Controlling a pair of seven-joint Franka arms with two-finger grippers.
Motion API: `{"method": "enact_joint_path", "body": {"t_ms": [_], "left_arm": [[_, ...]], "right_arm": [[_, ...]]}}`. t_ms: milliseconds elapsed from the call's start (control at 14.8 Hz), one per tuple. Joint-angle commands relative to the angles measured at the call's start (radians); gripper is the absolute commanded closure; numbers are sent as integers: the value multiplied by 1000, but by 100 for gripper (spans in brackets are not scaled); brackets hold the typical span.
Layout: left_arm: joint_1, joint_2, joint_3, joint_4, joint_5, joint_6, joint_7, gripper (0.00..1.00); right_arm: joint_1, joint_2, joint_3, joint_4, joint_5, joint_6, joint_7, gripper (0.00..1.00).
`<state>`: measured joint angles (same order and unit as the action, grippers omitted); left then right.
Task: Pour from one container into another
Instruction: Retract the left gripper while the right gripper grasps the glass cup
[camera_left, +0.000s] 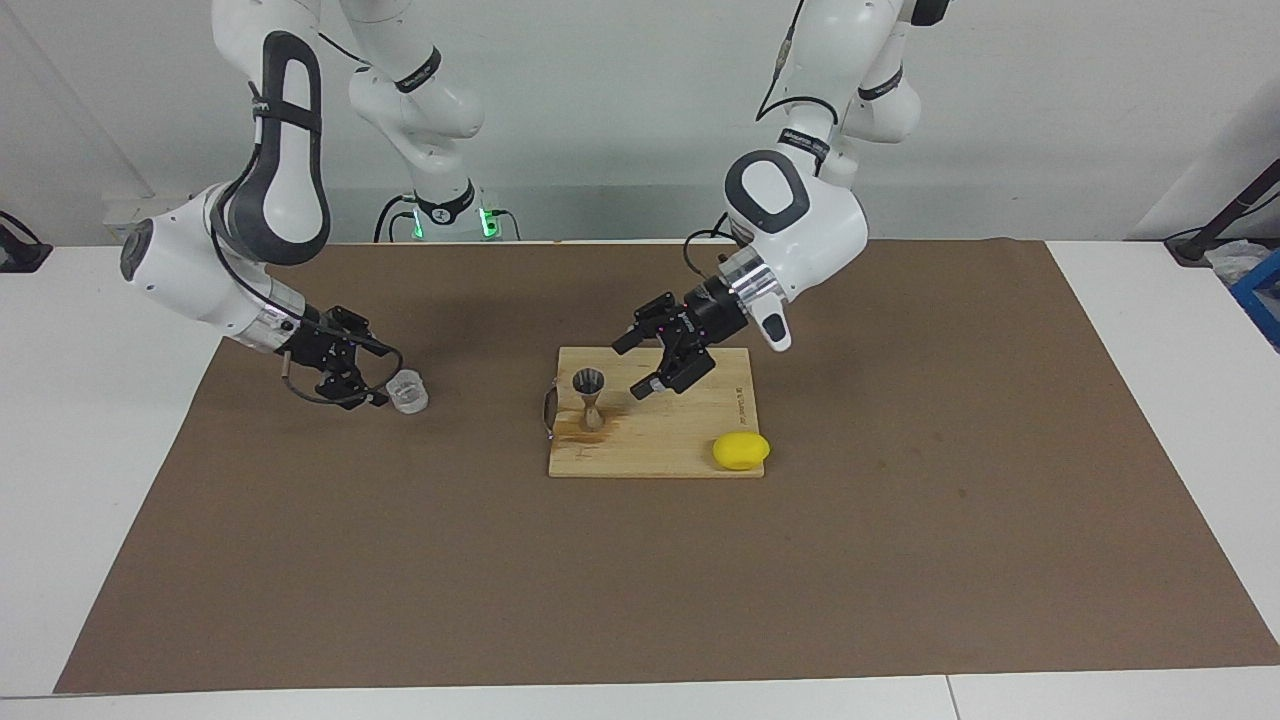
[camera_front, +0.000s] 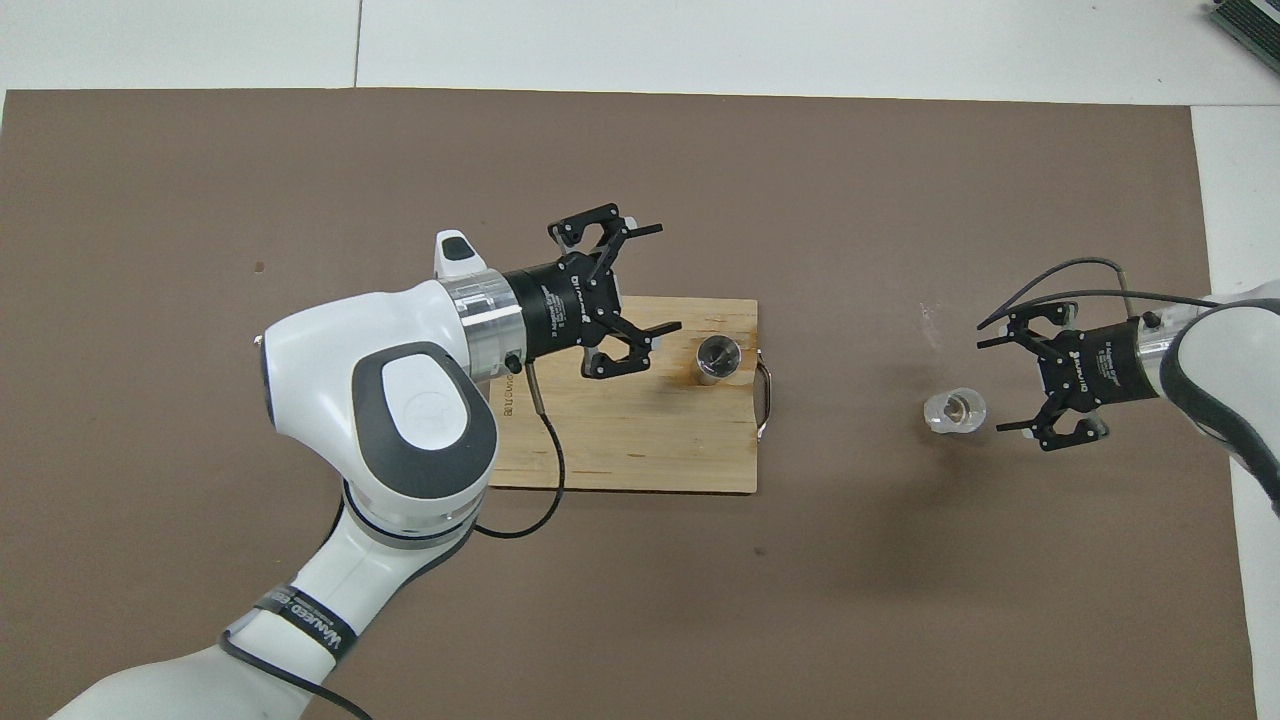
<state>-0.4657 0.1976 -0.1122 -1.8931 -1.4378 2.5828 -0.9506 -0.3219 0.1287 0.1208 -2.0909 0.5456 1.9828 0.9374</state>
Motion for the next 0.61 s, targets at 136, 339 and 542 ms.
{"method": "enact_joint_path", "body": {"t_ms": [136,339,542], "left_arm": [[149,-70,3,-11,391,-122,-16,0],[286,-87,8,50,676,-345,-13,0],[332,-61,8,210,1099,-606,21,0]], "right_arm": [[-49,23,11,-23,92,39,-34,0],[-74,22,11,-60,96,44,-101,0],[-84,32,11,-72,99,50,-132,0]]}}
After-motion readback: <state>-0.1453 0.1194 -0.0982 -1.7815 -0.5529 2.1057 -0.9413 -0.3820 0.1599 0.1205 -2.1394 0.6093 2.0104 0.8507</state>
